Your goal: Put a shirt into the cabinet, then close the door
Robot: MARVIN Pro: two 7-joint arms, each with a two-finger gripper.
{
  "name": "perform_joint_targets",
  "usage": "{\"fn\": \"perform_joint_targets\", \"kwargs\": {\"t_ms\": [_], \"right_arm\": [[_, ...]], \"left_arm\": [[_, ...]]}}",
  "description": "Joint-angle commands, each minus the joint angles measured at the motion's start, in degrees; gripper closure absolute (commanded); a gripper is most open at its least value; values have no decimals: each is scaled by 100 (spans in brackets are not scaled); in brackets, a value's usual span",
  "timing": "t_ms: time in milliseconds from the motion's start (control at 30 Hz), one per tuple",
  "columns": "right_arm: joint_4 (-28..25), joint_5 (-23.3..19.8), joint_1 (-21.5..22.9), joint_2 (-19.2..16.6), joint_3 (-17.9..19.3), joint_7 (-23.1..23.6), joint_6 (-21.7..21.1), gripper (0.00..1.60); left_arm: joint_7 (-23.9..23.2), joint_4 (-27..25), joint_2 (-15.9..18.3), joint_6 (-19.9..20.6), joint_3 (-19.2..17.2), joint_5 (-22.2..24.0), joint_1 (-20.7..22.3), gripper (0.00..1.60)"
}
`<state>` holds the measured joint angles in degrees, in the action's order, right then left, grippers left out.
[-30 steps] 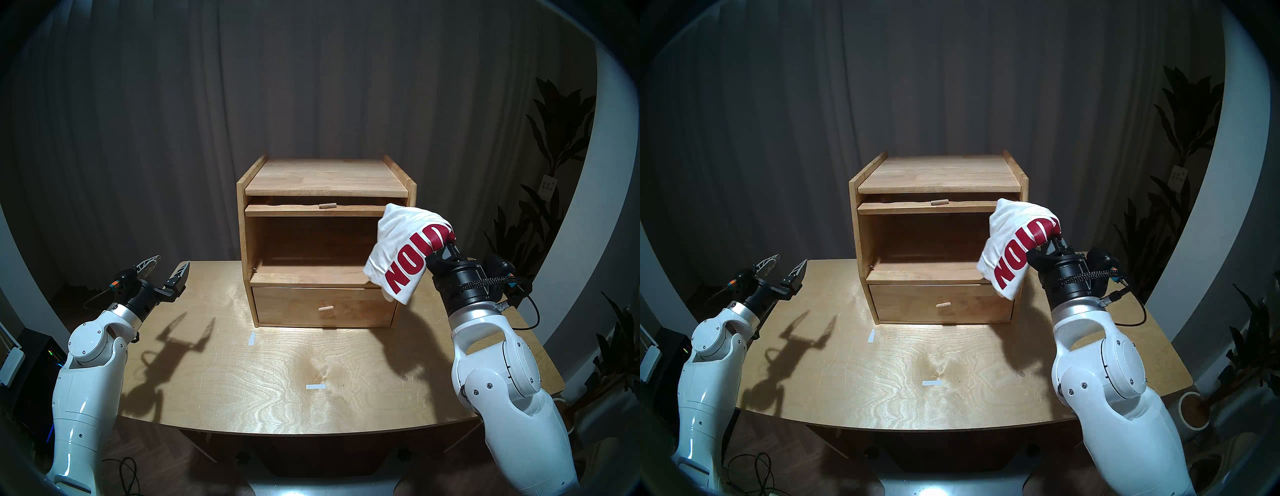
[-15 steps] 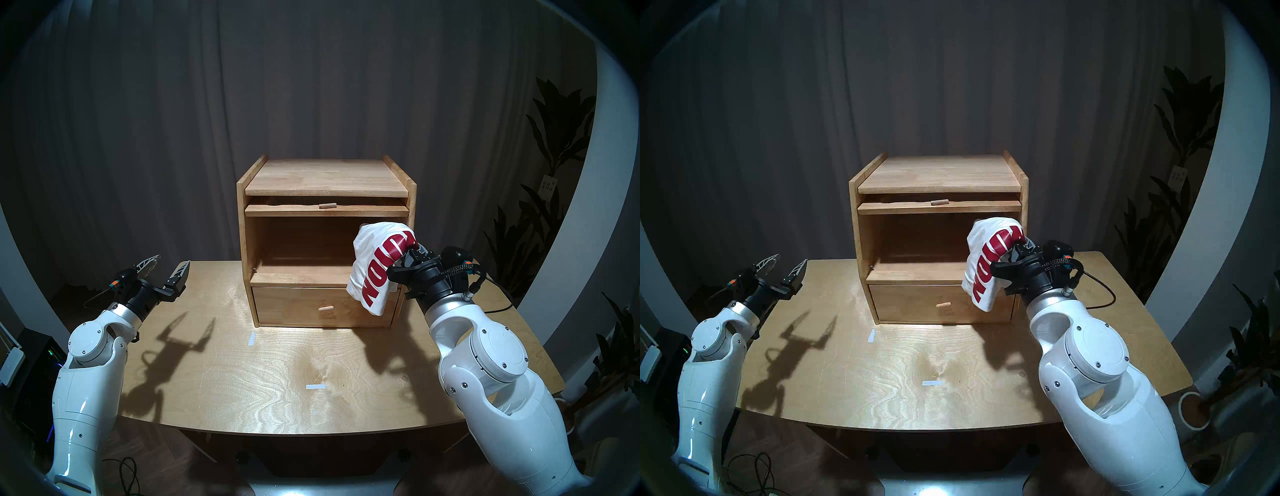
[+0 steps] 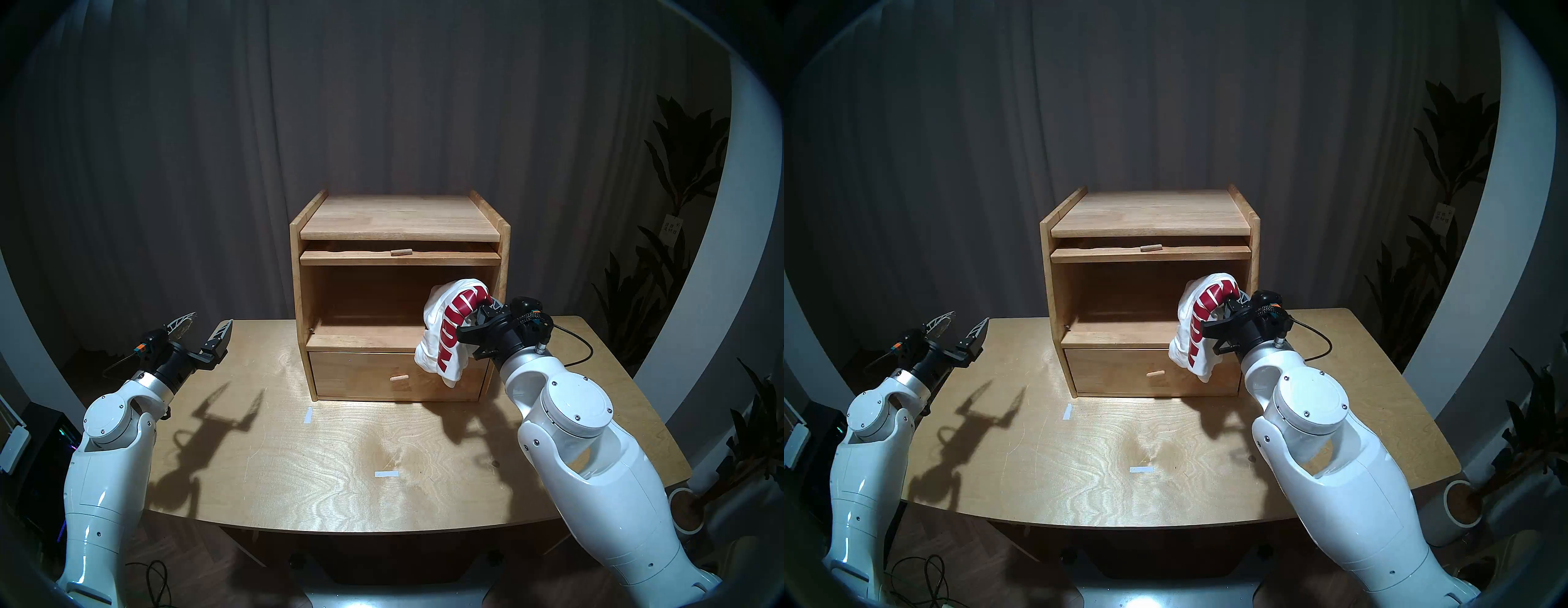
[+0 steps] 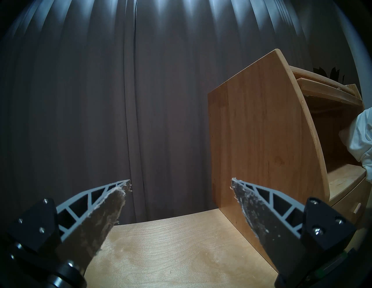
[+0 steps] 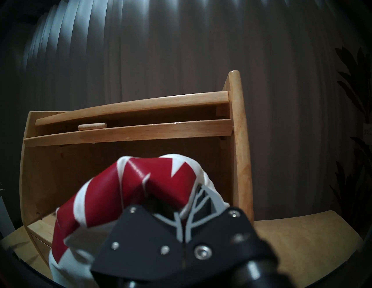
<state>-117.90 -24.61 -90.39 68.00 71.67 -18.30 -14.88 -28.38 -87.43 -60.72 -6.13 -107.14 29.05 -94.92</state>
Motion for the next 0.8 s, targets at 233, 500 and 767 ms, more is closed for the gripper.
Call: {"fn": "perform_joint_targets", "kwargs": {"t_ms": [233, 500, 767], "right_arm": [[633, 366, 1082, 899, -250, 179, 126, 160], [1292, 594, 1442, 1232, -267, 243, 228, 160], [2025, 836, 1828, 1581, -253, 302, 375, 160]], "left_arm": [[-6, -86, 28, -27, -15, 3, 74, 0], [-6, -83, 28, -27, -14, 5, 73, 0], [-6, -89, 29, -29, -14, 5, 76, 0]]}}
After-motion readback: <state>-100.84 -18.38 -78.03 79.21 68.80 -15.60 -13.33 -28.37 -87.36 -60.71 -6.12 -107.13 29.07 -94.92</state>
